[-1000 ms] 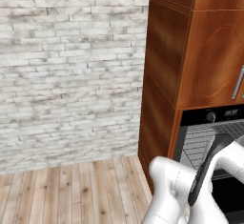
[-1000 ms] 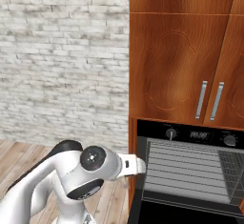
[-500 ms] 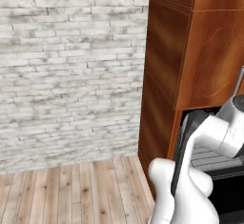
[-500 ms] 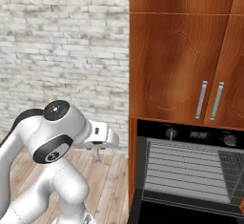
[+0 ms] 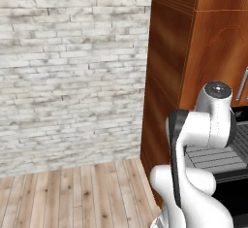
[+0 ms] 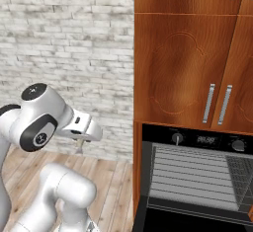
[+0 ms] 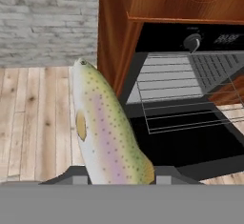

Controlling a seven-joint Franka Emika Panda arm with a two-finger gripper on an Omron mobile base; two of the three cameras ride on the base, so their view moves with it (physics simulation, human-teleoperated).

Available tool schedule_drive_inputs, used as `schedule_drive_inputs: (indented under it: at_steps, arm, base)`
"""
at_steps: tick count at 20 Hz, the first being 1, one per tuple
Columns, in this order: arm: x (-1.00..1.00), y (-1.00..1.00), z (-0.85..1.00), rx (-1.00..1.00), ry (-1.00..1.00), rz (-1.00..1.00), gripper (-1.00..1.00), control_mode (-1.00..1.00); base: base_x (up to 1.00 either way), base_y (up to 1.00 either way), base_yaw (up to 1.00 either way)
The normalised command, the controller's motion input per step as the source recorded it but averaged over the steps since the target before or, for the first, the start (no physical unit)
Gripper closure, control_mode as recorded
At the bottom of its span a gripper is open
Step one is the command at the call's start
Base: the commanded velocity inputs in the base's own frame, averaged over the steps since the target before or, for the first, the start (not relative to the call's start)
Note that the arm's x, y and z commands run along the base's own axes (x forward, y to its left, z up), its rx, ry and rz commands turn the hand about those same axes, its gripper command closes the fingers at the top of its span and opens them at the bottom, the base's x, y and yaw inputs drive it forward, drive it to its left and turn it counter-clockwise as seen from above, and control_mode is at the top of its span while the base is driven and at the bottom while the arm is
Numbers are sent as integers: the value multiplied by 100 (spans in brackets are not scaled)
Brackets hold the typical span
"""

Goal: Take the fish from the oven and place it on the plate on the counter.

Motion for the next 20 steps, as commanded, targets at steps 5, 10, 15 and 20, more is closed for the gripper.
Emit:
schedule_drive_inputs:
  at_steps: [5, 10, 15, 20]
  arm:
    - [2, 60, 0, 4, -12, -11, 100, -100]
    - [-4, 13, 0, 5, -6, -1, 100, -100]
    - [2, -11, 0, 1, 0, 0, 100, -100]
    - [15, -8, 0, 0, 0, 5, 100, -100]
  base:
    - [0, 0, 0]
    - [0, 0, 0]
    - [0, 0, 0]
    - [0, 0, 0]
